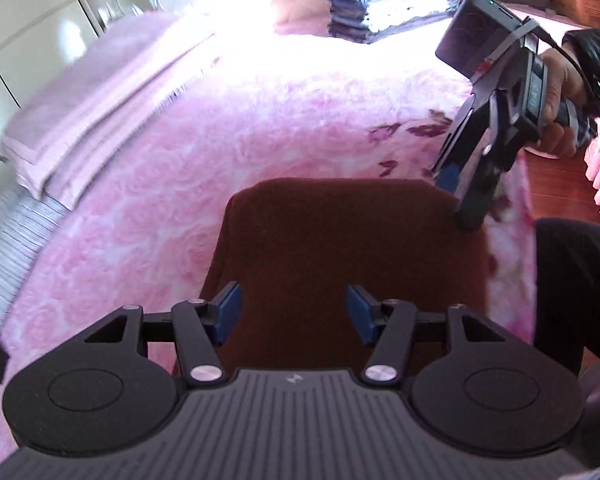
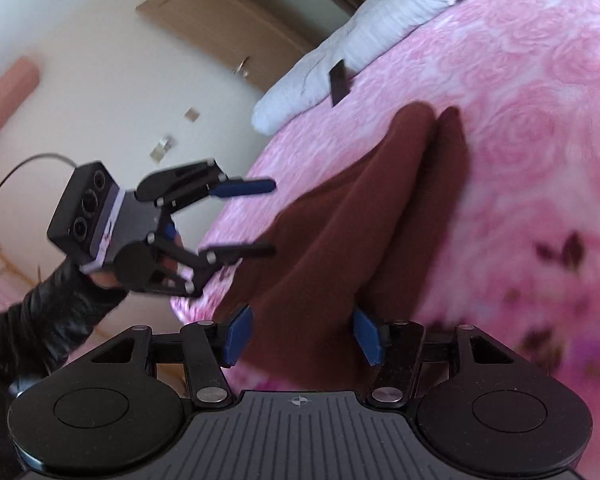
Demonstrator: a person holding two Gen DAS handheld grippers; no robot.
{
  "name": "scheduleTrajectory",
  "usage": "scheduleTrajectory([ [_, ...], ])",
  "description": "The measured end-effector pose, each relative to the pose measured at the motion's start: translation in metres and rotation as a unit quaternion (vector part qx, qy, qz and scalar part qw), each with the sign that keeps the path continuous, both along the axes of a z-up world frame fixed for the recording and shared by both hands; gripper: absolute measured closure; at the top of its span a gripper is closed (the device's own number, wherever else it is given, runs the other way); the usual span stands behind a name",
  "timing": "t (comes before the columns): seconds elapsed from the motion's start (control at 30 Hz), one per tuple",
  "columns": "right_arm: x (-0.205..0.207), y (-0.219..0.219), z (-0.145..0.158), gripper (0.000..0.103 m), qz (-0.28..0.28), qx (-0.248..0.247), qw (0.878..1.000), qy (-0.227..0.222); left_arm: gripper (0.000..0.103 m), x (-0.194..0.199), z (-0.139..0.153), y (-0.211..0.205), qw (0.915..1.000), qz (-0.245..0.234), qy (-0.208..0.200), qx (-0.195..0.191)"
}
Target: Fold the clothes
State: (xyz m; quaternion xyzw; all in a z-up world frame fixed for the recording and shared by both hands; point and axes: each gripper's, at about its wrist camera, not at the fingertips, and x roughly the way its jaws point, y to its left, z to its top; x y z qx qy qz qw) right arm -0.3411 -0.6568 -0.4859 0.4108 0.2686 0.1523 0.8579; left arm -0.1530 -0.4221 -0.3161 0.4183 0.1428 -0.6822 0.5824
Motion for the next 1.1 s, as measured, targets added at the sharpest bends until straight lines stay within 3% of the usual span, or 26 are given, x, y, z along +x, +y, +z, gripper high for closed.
scheduleTrajectory([
  [0.07,0.016,-0.007,-0.01,0.044,0.014,0.034,0.999,-0.001,0.051,0.005,-0.014,-0.014,0.9997,0.006,-0.002,0.025],
  [0.13,0.03,-0.004,-0.021,0.044,0.065,0.078,0.995,0.021,0.053,0.01,-0.028,-0.023,0.9988,0.011,-0.007,0.046],
  [0.23,0.024,0.01,-0.022,0.044,0.116,0.064,0.99,0.052,0.047,0.017,-0.041,-0.026,0.9984,0.025,0.004,0.051],
  [0.4,-0.028,0.007,-0.02,0.044,0.065,0.078,0.993,0.063,0.043,0.019,-0.044,-0.027,0.9982,0.039,0.014,0.043],
  [0.47,-0.038,0.012,-0.016,0.044,0.05,0.056,0.994,0.074,0.043,0.019,-0.041,-0.027,0.998,0.045,0.012,0.042],
  [0.6,-0.053,0.024,0.016,0.044,0.014,-0.056,0.993,0.103,0.049,0.016,-0.028,-0.013,0.9984,0.052,0.003,0.019],
  [0.73,-0.055,0.027,0.057,0.044,-0.05,-0.145,0.988,0.034,0.054,0.024,-0.012,0.018,0.9965,0.08,0.024,-0.007],
  [0.83,-0.028,0.031,0.071,0.044,-0.059,-0.168,0.984,-0.027,0.054,0.034,-0.008,0.045,0.9929,0.109,0.045,-0.012],
  [0.9,0.005,0.033,0.071,0.044,-0.037,-0.18,0.982,-0.037,0.054,0.042,-0.012,0.058,0.9896,0.132,0.057,-0.006],
  [1.03,0.083,0.027,0.055,0.044,0.005,-0.202,0.979,0.004,0.052,0.058,-0.028,0.07,0.9816,0.171,0.084,0.0],
  [1.1,0.104,0.011,0.042,0.045,-0.007,-0.218,0.975,0.038,0.051,0.065,-0.032,0.074,0.9768,0.187,0.105,-0.007],
])
